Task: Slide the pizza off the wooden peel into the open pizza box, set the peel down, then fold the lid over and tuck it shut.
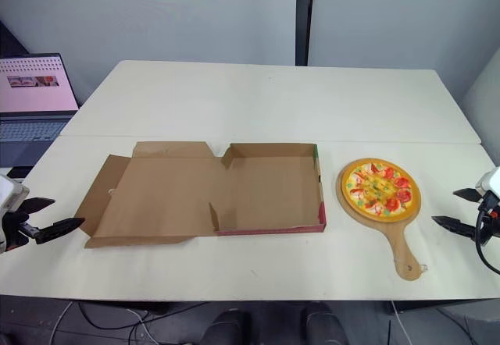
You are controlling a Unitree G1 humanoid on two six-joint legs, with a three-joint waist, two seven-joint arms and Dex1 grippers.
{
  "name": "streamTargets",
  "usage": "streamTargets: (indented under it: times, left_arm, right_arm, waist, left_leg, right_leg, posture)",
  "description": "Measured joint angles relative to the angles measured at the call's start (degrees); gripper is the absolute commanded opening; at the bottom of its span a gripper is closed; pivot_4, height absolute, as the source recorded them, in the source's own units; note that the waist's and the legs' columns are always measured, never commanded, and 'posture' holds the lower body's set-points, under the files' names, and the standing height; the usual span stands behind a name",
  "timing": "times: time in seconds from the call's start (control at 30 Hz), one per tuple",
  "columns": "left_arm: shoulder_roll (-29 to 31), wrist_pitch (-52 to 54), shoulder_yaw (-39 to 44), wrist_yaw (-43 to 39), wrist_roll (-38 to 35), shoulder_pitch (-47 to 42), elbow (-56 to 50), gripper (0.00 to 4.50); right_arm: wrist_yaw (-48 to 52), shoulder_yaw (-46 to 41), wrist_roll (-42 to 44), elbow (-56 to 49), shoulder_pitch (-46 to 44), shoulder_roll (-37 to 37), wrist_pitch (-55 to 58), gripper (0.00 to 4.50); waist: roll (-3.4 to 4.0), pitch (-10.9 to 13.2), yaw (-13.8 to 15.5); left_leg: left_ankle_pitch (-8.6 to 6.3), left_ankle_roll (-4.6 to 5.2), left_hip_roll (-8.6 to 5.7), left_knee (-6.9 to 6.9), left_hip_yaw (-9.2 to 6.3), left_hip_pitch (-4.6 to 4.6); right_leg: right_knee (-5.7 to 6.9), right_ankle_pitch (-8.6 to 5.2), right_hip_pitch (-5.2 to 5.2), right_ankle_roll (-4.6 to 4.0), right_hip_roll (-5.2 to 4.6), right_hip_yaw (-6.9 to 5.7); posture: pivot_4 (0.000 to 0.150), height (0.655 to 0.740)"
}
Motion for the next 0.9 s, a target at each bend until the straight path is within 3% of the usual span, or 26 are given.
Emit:
streamTargets:
  times: [0.73, 0.9]
  left_arm:
    - [0.2, -0.7, 0.3, -8.2, -2.7, -2.0, 3.9, 4.45]
    - [0.4, 0.7, -0.2, -9.4, -3.8, -2.1, -2.7, 4.45]
  right_arm:
    - [-2.6, -0.8, -1.0, 1.1, 0.2, 0.0, -1.3, 4.5]
    - [-2.7, -2.2, -0.9, 1.2, 1.0, 0.1, -1.4, 4.5]
  waist:
    - [0.0, 0.0, 0.0]
    - [0.0, 0.0, 0.1]
  left_leg:
    - [0.0, 0.0, -0.01, 0.0, 0.02, 0.0]
    - [0.0, 0.0, -0.02, 0.01, 0.02, -0.04]
  right_leg:
    - [0.01, 0.0, -0.02, 0.0, 0.03, 0.0]
    - [0.01, 0.01, -0.02, 0.01, 0.0, 0.01]
  posture:
    - [0.15, 0.7316]
    - [0.15, 0.7316]
